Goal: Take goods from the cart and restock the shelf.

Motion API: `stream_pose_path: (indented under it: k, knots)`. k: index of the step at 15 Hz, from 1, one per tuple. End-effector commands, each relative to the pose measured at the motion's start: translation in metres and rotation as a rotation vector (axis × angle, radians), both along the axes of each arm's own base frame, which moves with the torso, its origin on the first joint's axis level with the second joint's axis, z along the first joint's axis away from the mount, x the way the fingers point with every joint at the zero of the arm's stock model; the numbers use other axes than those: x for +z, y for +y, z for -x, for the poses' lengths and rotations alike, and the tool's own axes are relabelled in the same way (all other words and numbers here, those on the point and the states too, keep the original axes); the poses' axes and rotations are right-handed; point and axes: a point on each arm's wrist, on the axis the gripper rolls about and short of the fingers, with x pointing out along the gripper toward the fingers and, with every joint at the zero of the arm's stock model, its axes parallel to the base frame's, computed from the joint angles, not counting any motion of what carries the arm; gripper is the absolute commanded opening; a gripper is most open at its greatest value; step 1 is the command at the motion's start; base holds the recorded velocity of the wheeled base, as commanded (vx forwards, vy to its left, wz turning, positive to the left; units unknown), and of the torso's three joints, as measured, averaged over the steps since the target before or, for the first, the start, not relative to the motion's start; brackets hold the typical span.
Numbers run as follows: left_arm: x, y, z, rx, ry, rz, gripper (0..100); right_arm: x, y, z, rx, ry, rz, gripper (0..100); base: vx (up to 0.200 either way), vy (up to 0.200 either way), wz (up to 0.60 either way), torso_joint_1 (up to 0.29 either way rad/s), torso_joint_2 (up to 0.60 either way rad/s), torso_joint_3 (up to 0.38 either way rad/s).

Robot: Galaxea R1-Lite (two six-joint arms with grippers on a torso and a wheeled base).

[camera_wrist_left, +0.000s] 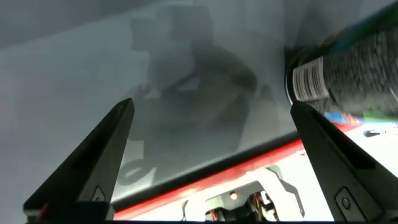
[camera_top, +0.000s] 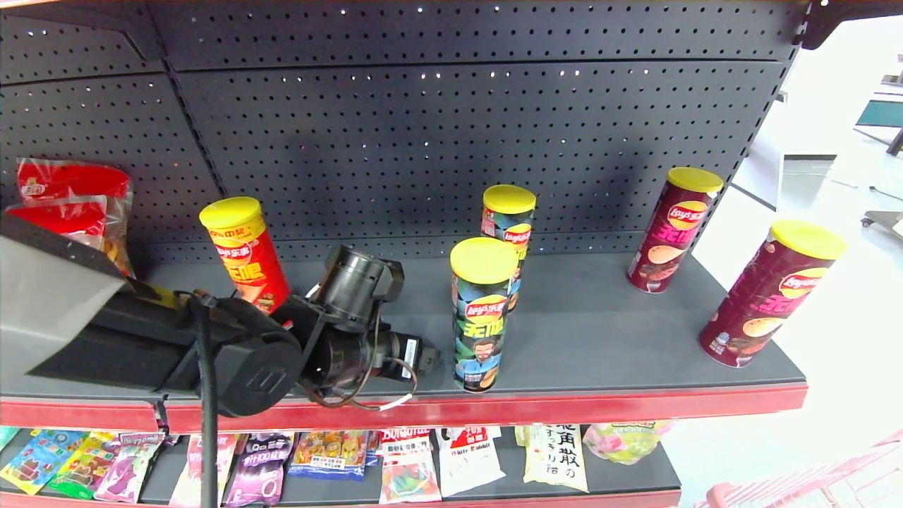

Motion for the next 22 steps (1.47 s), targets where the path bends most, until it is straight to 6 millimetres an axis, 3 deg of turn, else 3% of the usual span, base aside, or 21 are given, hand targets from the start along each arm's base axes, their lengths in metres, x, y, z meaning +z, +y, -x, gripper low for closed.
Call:
stream_pose_path:
  k: [1,22]
  knots:
    - [-0.004,-0.006,-0.006,-0.003,0.002,-0.003,100,-0.001,0.0,0.0,0.0,0.001,0.001,100,0.0,0.0,0.0,0.0,0.0,0.0]
    - [-0.019,-0.027,-0.022,-0.013,-0.001,-0.018,100,-0.001,0.0,0.0,0.0,0.0,0.001,100,0.0,0.0,0.0,0.0,0.0,0.0]
